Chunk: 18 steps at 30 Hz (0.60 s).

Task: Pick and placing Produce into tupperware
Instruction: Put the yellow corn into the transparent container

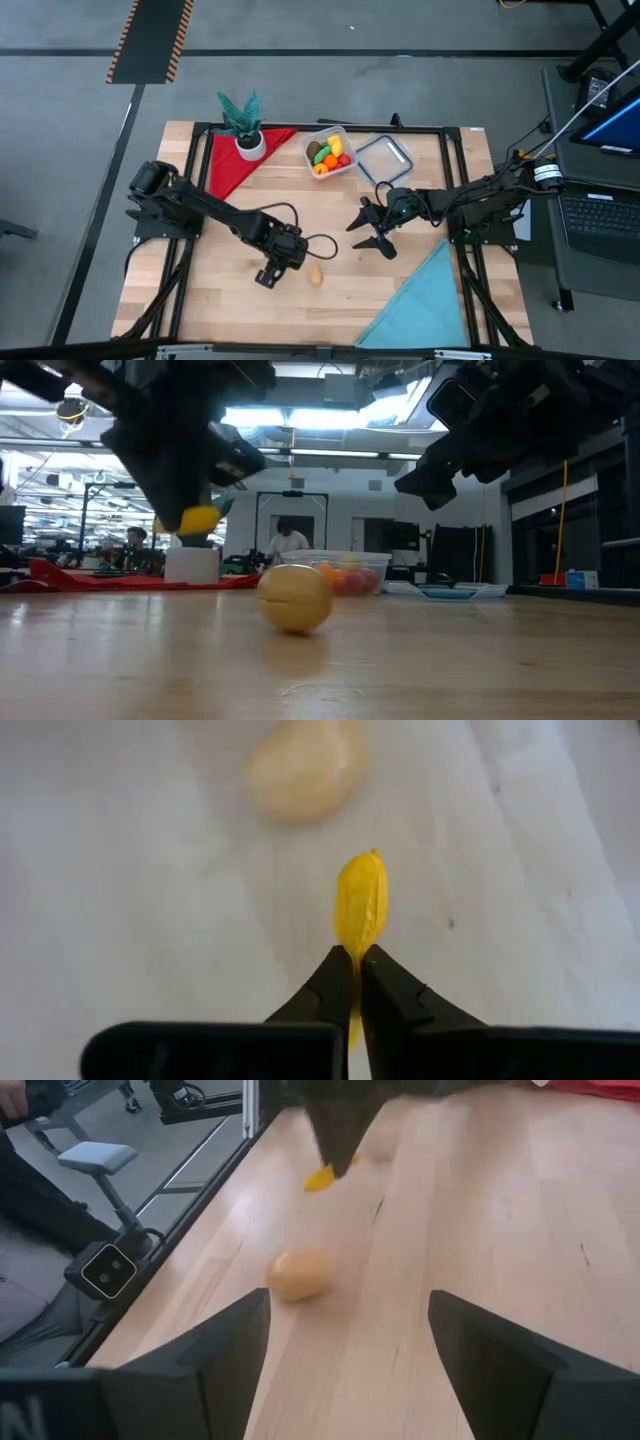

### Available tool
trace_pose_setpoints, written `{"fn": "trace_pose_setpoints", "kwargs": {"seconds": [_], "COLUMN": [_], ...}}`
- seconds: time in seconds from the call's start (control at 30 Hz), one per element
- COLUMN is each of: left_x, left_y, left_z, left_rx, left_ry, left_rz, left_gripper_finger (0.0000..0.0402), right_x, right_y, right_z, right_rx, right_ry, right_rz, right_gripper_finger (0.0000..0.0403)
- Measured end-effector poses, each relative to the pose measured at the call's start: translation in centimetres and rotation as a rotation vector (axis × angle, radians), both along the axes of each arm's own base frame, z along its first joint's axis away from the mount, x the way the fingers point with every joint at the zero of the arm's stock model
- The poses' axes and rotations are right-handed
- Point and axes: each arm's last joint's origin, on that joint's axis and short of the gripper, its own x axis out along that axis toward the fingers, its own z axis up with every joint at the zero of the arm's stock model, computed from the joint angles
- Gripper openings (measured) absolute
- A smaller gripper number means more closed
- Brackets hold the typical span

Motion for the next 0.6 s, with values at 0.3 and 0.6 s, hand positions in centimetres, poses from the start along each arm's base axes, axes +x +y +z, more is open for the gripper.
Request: {"fn": "trace_pose_setpoints", "kwargs": {"seconds": [0.3,0.6], "left_x": [-3.2,-8.3], "left_y": [4.6,8.5], "left_z": [4.7,6.6], "left_rx": [-0.019,-0.113], "left_ry": [-0.067,-0.357], "left_rz": [0.123,0.25], "left_gripper_finger": [0.0003,0.0003], "right_x": [0.0,-0.1], "right_y": [0.0,0.0], "right_z": [0.0,-0.1], "right_rx": [0.0,-0.026], "right_ry": [0.001,0.005], "right_rz": [0.0,0.011], "right_gripper_finger": [0.0274,0.0274]}}
